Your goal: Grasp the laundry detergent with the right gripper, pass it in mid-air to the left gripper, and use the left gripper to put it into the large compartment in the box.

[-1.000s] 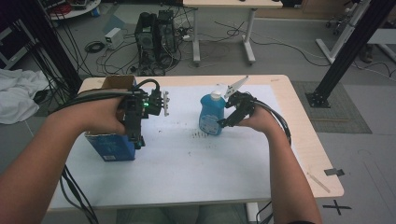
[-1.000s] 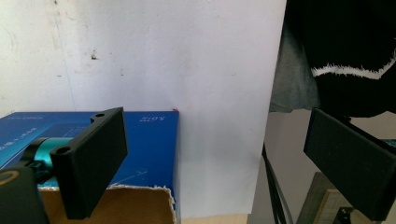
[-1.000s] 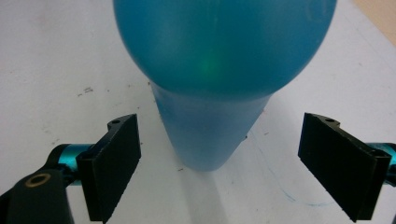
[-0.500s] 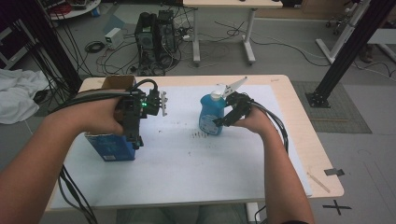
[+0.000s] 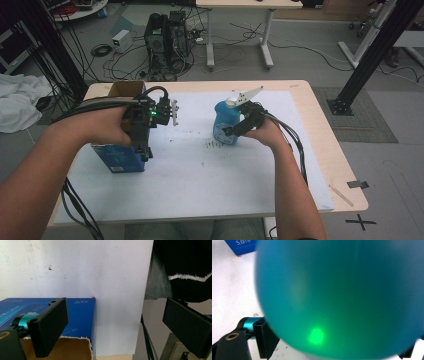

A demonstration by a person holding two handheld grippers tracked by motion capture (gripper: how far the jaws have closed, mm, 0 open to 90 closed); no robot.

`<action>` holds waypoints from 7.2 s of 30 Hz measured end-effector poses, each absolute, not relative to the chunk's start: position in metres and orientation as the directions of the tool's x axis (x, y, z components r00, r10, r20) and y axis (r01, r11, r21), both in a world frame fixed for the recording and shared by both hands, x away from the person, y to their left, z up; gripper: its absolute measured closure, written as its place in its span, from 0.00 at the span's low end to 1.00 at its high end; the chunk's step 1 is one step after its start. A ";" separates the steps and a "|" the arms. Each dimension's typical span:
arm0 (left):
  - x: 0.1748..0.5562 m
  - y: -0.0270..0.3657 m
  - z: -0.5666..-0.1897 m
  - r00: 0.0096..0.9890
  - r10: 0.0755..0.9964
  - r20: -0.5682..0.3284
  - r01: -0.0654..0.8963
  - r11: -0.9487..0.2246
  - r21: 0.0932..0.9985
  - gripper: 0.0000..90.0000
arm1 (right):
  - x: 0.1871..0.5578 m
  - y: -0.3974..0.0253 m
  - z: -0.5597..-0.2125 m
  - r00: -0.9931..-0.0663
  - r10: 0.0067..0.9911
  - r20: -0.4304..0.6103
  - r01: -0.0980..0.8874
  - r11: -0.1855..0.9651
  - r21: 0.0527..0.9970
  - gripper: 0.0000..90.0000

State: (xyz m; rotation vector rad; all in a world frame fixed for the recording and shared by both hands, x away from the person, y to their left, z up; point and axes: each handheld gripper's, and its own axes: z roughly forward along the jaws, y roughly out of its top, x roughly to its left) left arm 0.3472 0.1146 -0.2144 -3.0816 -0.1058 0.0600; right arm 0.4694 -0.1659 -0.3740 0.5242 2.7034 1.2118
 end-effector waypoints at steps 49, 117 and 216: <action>0.349 0.111 -0.217 0.997 0.066 -0.039 0.064 -0.996 -0.060 0.07 | 0.461 -0.165 -0.391 -0.908 0.419 0.008 0.257 0.541 0.801 0.30; 0.358 0.094 -0.211 0.998 0.042 -0.041 0.039 -0.997 -0.063 0.07 | 0.410 -0.167 -0.331 -0.975 0.219 -0.016 0.118 0.584 0.803 0.51; 0.351 0.033 -0.240 0.999 -0.046 0.030 -0.044 -0.998 -0.036 0.21 | 0.352 -0.069 -0.349 -0.999 -0.039 0.034 0.007 0.559 0.829 0.50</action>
